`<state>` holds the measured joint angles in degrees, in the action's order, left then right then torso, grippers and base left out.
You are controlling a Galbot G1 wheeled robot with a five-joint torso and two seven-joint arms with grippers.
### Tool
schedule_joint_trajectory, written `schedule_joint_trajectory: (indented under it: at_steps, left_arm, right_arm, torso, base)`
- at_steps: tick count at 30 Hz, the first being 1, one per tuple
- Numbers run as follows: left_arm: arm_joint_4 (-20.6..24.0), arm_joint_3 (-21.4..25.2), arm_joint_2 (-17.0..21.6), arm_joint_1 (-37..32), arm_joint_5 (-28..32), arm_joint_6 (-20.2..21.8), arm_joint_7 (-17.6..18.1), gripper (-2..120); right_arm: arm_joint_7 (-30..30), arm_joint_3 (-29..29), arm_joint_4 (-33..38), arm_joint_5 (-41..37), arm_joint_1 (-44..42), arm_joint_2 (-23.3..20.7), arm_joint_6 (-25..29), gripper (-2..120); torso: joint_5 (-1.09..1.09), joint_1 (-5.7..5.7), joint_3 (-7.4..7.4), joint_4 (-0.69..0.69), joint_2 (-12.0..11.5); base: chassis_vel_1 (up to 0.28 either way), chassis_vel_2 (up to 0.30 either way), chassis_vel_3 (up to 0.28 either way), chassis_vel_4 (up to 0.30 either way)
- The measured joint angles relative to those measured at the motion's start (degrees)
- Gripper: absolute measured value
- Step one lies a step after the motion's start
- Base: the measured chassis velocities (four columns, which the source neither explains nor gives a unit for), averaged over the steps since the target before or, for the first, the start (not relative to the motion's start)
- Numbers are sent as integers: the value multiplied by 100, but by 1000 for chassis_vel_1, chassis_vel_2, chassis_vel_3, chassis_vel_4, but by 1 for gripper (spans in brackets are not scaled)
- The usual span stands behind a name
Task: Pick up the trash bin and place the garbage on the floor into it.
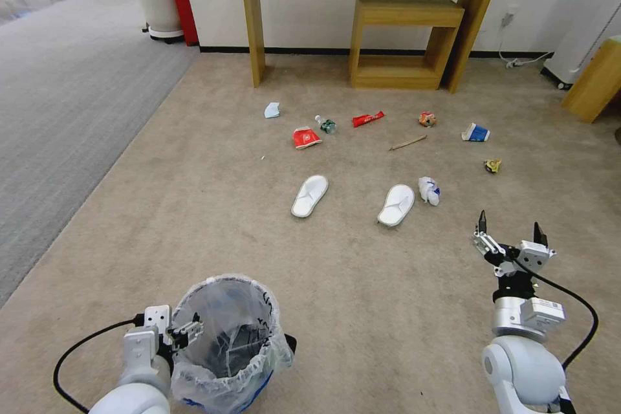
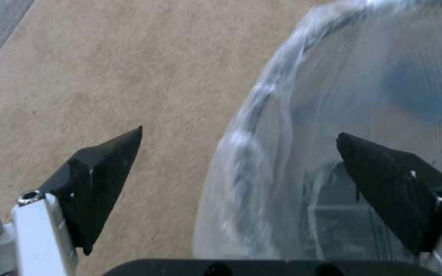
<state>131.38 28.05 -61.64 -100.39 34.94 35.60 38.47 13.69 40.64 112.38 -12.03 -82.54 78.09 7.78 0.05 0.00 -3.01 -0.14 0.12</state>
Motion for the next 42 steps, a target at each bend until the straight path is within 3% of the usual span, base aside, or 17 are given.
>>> schedule_joint_trajectory:
  at_steps: [11, 42]
  left_arm:
    - [260, 63, -140, -612, -286, -19, -19, 100]
    - [-167, -30, -356, -397, -521, -129, -115, 99]
  right_arm:
    - [18, -32, -53, -27, 28, -47, -58, 100]
    - [18, -79, -122, 40, 7, -20, -41, 100]
  torso:
    - [0, 0, 0, 1, 0]
    - [0, 0, 0, 0, -1]
  base:
    - [0, 0, 0, 0]
    - [0, 0, 0, 0]
